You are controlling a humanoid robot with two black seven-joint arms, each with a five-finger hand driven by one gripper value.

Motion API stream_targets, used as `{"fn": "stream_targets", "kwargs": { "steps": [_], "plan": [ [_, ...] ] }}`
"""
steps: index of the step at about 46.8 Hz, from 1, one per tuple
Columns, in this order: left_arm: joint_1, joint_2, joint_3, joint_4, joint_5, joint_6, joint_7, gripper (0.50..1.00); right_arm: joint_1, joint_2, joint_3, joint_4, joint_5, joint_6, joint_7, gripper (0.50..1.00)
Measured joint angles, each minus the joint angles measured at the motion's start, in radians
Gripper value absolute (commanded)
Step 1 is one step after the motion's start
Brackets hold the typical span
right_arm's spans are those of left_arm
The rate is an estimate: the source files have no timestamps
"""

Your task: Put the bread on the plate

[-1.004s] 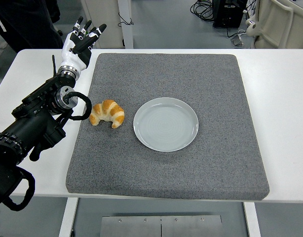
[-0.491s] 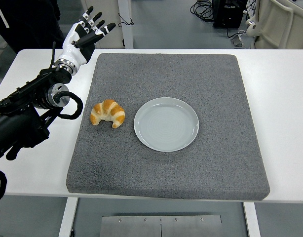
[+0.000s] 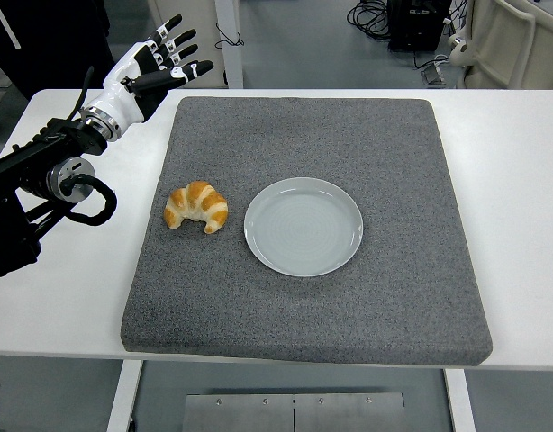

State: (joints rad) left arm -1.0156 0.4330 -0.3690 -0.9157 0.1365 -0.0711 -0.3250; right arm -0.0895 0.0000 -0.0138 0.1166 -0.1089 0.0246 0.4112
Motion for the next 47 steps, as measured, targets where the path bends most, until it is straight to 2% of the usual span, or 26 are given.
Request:
{"fn": "stream_targets", "kwargs": {
  "steps": [4,12,19,32,41,47],
  "plan": [
    [0.004,0.060,0.015,-0.062,0.093,-0.007,-0.001,0.969,0.000,0.000,0.000,0.000,0.000,0.000,0.000,1.000],
    [0.014,0.162,0.022,-0.169,0.262,-0.071,-0.003,0.969,0.000,0.000,0.000,0.000,0.000,0.000,0.000,1.000],
    [0.014,0.185,0.022,-0.175,0.388,-0.074,-0.003,0.969,0.000,0.000,0.000,0.000,0.000,0.000,0.000,1.000],
    [0.016,0.236,0.024,-0.189,0.518,-0.081,-0.004,0.969,0.000,0.000,0.000,0.000,0.000,0.000,0.000,1.000],
    [0.016,0.298,0.078,-0.277,0.593,-0.082,-0.005,0.969,0.000,0.000,0.000,0.000,0.000,0.000,0.000,1.000],
    [0.015,0.318,0.100,-0.295,0.667,-0.078,-0.005,0.969,-0.001,0.000,0.000,0.000,0.000,0.000,0.000,1.000]
  ]
}}
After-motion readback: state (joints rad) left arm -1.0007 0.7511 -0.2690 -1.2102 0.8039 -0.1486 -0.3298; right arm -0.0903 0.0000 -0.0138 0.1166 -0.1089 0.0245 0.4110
